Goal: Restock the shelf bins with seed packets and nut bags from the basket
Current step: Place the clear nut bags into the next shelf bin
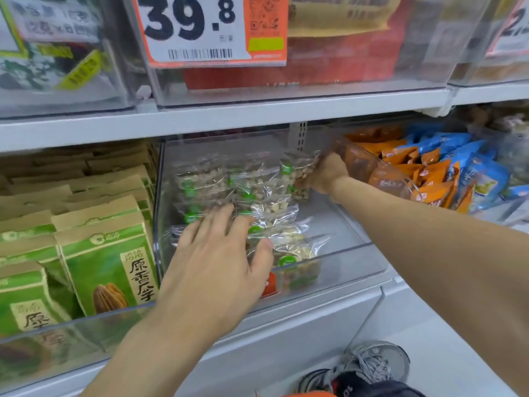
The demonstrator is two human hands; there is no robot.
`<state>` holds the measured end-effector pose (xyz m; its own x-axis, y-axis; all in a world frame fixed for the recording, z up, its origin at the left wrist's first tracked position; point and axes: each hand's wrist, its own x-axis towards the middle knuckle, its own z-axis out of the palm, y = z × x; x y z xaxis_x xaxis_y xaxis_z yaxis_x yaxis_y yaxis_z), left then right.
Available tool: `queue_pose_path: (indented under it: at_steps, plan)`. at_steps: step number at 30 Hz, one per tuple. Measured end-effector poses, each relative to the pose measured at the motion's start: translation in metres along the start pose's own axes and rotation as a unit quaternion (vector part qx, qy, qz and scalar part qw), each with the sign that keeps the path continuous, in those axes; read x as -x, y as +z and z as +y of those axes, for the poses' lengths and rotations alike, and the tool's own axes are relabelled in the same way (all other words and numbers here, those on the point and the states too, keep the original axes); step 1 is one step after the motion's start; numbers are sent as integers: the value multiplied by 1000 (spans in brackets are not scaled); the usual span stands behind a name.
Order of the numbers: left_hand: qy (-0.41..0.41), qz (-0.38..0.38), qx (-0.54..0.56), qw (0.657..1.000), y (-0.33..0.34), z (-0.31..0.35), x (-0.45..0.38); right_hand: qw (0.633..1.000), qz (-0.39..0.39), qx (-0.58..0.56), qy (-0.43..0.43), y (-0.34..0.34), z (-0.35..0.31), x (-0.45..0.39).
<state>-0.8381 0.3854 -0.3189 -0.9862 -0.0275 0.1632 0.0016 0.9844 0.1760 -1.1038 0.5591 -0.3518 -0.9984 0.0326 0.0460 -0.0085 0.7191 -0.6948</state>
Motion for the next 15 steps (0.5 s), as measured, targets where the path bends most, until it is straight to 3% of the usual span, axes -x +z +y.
queue_pose_path:
  at_steps: [8,15]
  plan:
    - [-6,8,5,1000,2,1,-2,992,-67,-72,-84,10,11,-1]
    - [-7,5,0,1000,2,3,-1,988,-74,17,-136,9,-7,16]
